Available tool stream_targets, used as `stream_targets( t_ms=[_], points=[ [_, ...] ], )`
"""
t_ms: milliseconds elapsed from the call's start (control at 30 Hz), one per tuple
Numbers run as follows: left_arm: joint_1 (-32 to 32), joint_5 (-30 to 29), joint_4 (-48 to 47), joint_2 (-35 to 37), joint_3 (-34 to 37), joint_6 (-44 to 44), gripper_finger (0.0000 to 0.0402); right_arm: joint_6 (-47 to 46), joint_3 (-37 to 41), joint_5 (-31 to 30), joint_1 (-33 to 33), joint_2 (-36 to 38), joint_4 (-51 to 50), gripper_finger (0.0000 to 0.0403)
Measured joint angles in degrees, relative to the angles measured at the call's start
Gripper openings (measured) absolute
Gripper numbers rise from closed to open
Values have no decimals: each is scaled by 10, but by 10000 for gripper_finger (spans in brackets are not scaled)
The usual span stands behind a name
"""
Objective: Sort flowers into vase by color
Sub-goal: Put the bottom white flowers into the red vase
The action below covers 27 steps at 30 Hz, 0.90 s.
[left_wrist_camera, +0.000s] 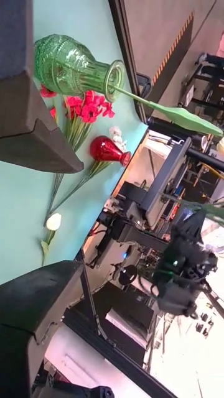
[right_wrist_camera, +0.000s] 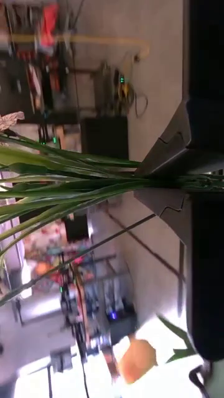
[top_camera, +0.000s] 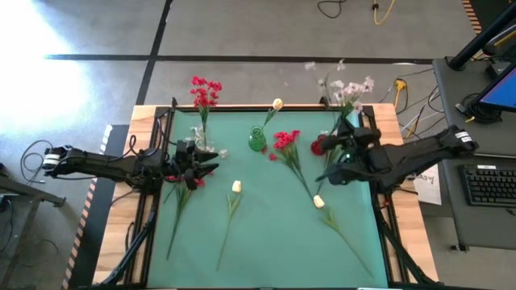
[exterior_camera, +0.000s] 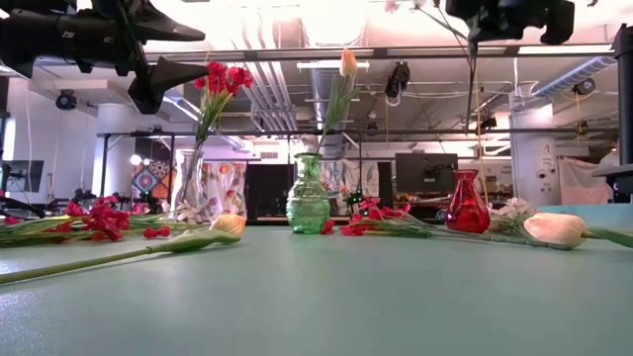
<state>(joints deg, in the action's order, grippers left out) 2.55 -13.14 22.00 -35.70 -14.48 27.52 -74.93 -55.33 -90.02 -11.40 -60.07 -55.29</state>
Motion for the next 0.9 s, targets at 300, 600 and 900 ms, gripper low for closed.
stream_targets(
  t_ms=[300, 600, 900],
  points=[
    [0, -1, 0, 0, 0, 0, 231, -8, 18, 5, 55, -2, 3, 18],
    [0, -15, 0, -5, 0, 0, 231, -35, 24, 0, 62, -62, 5, 18],
    [0, -15, 0, -18, 0, 0, 231, -20, 22, 5, 62, -91, 2, 18]
  ],
)
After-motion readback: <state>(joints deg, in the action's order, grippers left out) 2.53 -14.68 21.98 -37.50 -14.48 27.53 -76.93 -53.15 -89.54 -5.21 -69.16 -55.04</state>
